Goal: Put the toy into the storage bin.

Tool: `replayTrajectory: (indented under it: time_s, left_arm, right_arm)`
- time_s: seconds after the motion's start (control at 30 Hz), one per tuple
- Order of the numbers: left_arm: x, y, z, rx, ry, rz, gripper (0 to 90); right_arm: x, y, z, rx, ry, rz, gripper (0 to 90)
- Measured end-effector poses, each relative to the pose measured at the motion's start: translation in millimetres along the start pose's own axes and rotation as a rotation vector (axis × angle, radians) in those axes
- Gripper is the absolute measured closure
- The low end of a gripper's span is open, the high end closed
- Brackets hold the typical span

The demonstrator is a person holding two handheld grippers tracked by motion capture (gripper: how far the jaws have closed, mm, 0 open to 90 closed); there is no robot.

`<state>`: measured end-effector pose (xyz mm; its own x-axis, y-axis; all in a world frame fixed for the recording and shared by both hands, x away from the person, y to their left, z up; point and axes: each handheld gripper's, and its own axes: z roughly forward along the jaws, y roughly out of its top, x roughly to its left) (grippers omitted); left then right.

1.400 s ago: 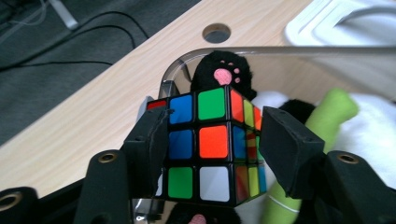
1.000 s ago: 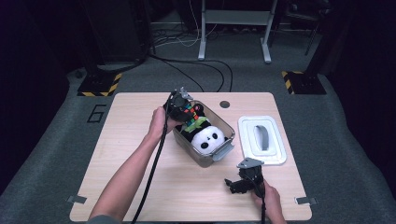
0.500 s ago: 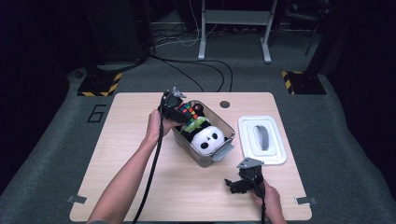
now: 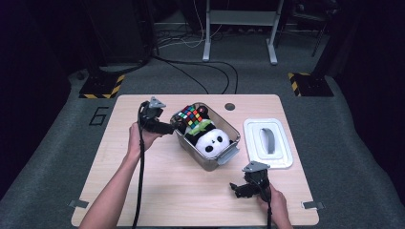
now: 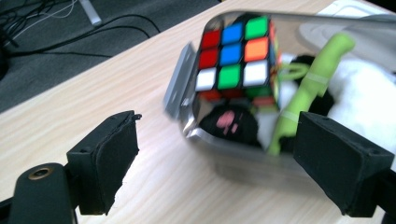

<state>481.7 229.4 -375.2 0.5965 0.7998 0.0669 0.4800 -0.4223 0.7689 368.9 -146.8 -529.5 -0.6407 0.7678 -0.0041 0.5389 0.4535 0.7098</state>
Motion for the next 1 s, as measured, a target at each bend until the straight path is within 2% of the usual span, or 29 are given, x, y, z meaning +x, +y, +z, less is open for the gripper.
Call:
replayTrajectory:
  time_s: [0.1, 0.23, 0.4, 0.5, 0.73, 0.87, 1.0]
  left_arm:
    - [7.0, -16.1, -6.7, 0.014, 0.013, -0.009, 13.0]
    - [14.1, -40.3, -11.3, -0.008, 0.045, -0.055, 12.6]
    - [23.3, -70.6, -10.3, 0.027, 0.058, -0.105, 12.2]
    - [26.3, -83.7, -9.9, 0.043, 0.073, -0.114, 13.6]
    - [29.8, -116.5, -1.4, 0.079, 0.073, -0.159, 13.7]
    - [30.4, -132.8, 5.0, 0.107, 0.084, -0.159, 14.1]
    - [33.6, -151.1, 13.4, 0.14, 0.085, -0.178, 14.0]
  right_arm:
    - [0.0, 0.0, 0.0, 0.0, 0.0, 0.0, 0.0]
    - [0.0, 0.0, 0.0, 0.0, 0.0, 0.0, 0.0]
    - [-0.1, 0.0, 0.0, 0.0, 0.0, 0.0, 0.0]
    - [-0.1, 0.0, 0.0, 0.0, 0.001, -0.001, 0.0]
    - [-0.2, 0.0, 0.0, 0.0, 0.001, -0.001, 0.0]
    - [-0.1, 0.0, 0.0, 0.0, 0.001, -0.001, 0.0]
    - [-0.2, 0.0, 0.0, 0.0, 0.001, -0.001, 0.0]
